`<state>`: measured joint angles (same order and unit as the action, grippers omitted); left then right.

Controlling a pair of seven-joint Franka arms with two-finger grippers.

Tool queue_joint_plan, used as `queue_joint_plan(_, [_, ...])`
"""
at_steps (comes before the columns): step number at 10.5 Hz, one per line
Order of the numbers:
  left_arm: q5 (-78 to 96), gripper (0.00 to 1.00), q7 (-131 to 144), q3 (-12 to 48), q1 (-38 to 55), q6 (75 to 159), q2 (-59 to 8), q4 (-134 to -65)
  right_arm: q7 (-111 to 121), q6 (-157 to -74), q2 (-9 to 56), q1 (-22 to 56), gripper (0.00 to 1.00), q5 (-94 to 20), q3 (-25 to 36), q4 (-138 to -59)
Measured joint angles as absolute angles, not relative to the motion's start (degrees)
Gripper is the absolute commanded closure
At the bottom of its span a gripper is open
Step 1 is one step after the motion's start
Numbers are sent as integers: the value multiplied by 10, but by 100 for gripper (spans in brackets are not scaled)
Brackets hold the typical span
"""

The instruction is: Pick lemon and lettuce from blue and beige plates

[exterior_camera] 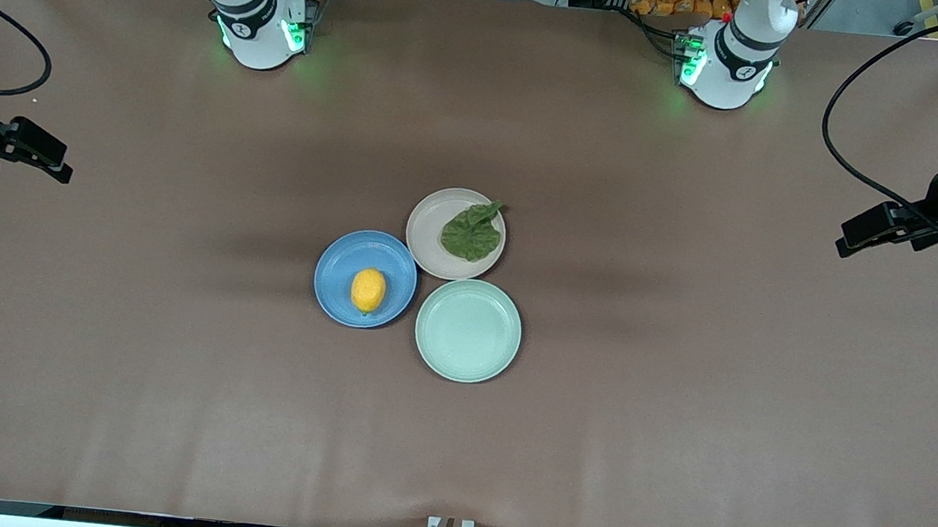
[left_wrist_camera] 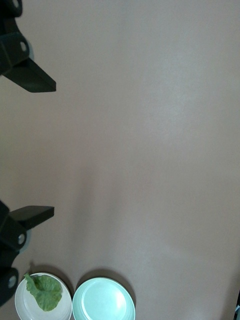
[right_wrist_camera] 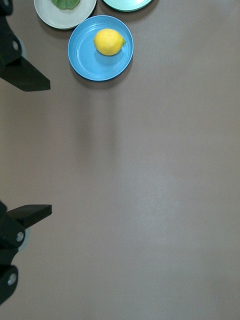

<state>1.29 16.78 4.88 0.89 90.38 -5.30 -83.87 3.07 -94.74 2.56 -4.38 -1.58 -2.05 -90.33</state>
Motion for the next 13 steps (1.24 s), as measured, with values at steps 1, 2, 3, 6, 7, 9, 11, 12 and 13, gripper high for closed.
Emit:
queue_joint_plan(1, [13,0,168,49,9,904,-53,-839,31,-947,26,-44,0,-16,-20,-903])
queue_joint_plan(2, [13,0,168,49,9,904,-53,-839,31,-948,26,-44,0,-16,-20,-903])
queue_joint_plan(3, [13,0,168,49,9,904,-53,-839,31,-948,26,-44,0,-16,-20,-903])
queue_joint_plan(6, [13,0,168,49,9,904,-53,-839,31,-948,26,-45,0,-18,-20,-901])
queue_joint_plan(7, [13,0,168,49,9,904,-53,-839,31,-948,26,-46,0,-18,-20,-900])
queue_joint_plan(9, [14,0,167,52,15,904,-53,-839,31,-947,26,-48,0,-19,-20,-900])
queue_joint_plan(11, [29,0,167,70,23,904,-57,-841,31,-945,27,-54,0,-19,-20,-900])
queue_joint_plan(12, [36,0,169,83,29,904,-63,-842,31,-943,29,-56,0,-19,-20,-900])
queue_joint_plan(13, [42,0,175,98,35,904,-69,-842,31,-941,33,-56,0,-19,-20,-900])
